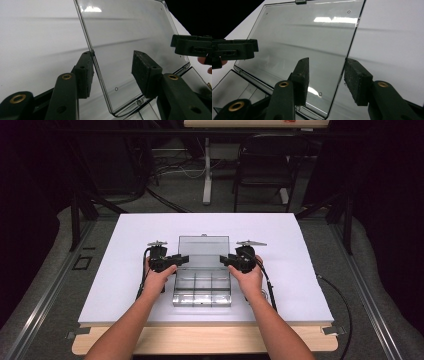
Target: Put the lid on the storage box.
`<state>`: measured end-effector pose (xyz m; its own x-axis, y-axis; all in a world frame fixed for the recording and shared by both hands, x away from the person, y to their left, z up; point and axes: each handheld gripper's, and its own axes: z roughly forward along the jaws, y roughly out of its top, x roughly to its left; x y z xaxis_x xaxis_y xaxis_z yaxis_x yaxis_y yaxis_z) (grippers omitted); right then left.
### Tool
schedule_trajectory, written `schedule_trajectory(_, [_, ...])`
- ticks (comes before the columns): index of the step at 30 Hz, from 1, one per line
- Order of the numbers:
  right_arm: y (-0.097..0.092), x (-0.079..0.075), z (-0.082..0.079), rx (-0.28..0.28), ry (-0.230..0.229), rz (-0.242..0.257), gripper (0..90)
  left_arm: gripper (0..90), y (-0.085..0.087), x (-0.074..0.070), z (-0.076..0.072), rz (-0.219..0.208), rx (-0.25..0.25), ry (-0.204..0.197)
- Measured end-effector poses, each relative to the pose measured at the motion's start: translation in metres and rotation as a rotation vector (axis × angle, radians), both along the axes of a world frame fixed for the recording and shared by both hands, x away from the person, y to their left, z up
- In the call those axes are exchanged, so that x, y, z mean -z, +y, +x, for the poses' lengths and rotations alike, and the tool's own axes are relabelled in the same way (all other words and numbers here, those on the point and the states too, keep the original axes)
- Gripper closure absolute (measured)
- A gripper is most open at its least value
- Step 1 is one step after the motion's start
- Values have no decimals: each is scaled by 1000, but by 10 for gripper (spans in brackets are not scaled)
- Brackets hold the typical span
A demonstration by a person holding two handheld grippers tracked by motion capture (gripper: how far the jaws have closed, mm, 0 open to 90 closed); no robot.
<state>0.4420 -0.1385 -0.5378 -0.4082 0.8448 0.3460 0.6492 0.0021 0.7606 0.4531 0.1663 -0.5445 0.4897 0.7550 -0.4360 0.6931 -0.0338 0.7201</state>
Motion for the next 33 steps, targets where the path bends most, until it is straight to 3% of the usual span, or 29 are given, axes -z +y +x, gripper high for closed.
schedule_trajectory(20, [-1, 2, 2, -2, 31, 14, 544, 523, 1, 2, 2, -12, -5, 32])
schedule_trajectory(33, [-1, 5, 4, 2, 77, 40, 514, 485, 0, 6, 3, -23, 0, 56])
